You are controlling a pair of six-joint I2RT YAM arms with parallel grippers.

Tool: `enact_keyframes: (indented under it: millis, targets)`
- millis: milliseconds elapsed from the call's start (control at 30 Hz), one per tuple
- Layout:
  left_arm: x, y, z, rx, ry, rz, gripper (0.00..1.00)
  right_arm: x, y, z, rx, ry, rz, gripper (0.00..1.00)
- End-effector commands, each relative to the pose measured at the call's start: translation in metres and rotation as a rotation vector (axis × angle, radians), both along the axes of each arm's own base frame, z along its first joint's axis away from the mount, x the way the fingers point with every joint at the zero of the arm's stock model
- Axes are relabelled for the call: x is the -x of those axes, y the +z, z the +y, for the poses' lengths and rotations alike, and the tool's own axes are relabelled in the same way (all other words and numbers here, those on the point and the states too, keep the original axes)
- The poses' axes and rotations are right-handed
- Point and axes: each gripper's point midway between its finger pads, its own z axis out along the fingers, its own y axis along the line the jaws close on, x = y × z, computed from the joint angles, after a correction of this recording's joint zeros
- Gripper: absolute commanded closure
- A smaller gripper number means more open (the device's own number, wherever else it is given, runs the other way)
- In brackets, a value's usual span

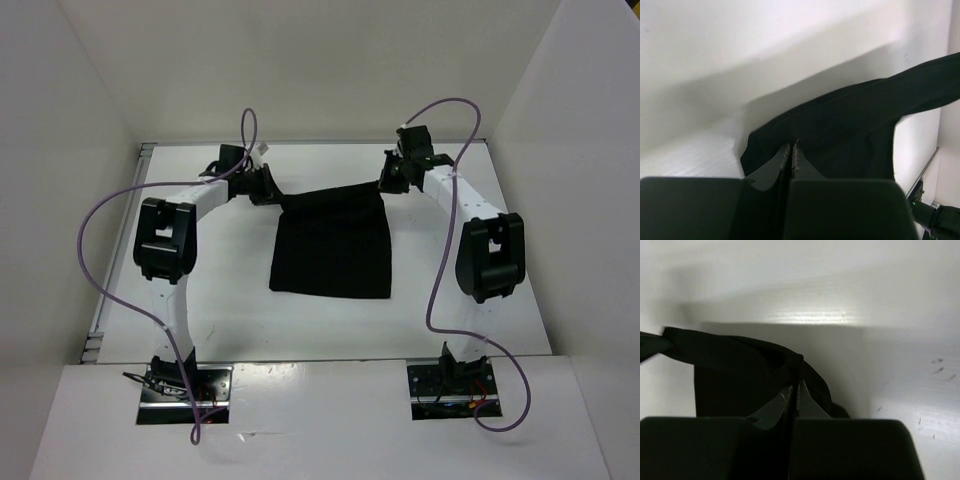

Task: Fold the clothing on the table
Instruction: Fold the skirt

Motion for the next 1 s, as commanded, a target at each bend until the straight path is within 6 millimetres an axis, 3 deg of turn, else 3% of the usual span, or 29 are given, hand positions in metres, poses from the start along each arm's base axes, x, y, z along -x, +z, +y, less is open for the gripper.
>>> enact_keyframes:
  millis: [0,33,100,567,733,967]
  targets:
    - [-0.011,0.044,0.012,0.0,0.019,-0.131,1.0,0.016,0.001,-0.013,0.029,-0.012,0.012,1.0]
    - [-0.011,0.053,0.012,0.003,0.019,-0.149,1.0,0.017,0.012,-0.013,0.024,-0.012,-0.013,1.0]
    - [-0.003,0.06,0.01,0.021,0.011,-0.152,1.0,0.025,0.004,-0.016,0.037,-0.019,0.012,1.0]
    - [0.049,0.079,0.016,0.022,-0.001,-0.151,1.0,0.066,0.022,-0.015,0.041,-0.019,0.017,1.0]
    - [0.06,0.099,0.015,0.039,-0.016,-0.182,1.0,0.085,0.015,-0.01,0.045,-0.005,0.058,1.0]
    - [0.08,0.109,0.017,0.04,-0.028,-0.181,1.0,0.107,0.007,-0.015,0.072,-0.008,0.104,1.0]
